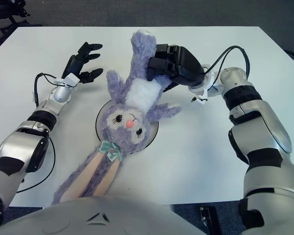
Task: Put the doll into the plate.
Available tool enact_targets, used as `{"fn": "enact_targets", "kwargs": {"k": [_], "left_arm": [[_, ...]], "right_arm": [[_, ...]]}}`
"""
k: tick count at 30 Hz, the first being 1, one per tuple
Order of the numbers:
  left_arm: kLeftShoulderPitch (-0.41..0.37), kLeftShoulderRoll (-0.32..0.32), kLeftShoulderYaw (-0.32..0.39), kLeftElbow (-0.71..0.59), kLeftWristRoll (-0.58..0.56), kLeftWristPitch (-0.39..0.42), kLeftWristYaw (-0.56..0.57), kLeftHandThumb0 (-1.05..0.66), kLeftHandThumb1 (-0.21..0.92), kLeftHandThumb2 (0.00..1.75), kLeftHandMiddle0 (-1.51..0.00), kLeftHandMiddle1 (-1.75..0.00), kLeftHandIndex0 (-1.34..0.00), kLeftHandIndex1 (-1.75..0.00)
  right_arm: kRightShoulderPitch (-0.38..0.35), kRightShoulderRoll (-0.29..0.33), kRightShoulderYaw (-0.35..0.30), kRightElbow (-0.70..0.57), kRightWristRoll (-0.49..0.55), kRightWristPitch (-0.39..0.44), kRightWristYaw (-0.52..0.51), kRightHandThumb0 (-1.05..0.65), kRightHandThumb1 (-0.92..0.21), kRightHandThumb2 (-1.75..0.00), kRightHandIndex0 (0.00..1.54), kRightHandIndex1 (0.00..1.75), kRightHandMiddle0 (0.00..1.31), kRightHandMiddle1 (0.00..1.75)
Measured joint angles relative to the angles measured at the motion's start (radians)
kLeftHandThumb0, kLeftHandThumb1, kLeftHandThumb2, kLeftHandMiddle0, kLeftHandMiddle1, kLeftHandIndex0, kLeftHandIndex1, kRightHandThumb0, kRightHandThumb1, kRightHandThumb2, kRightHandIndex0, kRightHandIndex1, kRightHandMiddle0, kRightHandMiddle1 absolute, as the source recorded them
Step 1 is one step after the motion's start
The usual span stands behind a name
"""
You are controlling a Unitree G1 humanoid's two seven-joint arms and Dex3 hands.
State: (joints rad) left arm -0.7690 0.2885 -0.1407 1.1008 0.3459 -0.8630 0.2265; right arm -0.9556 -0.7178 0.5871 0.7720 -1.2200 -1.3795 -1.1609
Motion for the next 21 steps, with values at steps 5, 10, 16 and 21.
{"fn": "enact_targets", "kwargs": {"k": [5,10,16,21], "left_arm": [[0.0,-0.001,0.0,0.001,0.0,-0.001,0.0,-0.41,0.92,0.37,-0.68,-0.3,-0.3,-0.83],[0.0,-0.002,-0.001,0.001,-0.001,-0.006,-0.005,-0.41,0.92,0.37,-0.68,-0.3,-0.3,-0.83],[0.0,-0.002,-0.001,0.001,-0.001,-0.012,-0.013,-0.41,0.92,0.37,-0.69,-0.3,-0.3,-0.83],[0.0,-0.003,-0.001,0.001,-0.002,-0.02,-0.017,-0.41,0.92,0.37,-0.69,-0.3,-0.3,-0.83]], "right_arm": [[0.008,-0.031,0.006,-0.067,-0.061,0.065,-0.012,-0.17,-0.92,-0.14,0.64,1.75,0.63,1.75],[0.033,-0.06,0.015,-0.138,-0.113,0.171,-0.054,-0.18,-0.92,-0.13,0.64,1.75,0.62,1.75],[0.037,-0.077,0.03,-0.156,-0.105,0.18,-0.04,-0.19,-0.92,-0.13,0.64,1.75,0.61,1.75],[0.037,-0.08,0.03,-0.159,-0.089,0.179,-0.01,-0.19,-0.92,-0.13,0.65,1.75,0.6,1.75]]}}
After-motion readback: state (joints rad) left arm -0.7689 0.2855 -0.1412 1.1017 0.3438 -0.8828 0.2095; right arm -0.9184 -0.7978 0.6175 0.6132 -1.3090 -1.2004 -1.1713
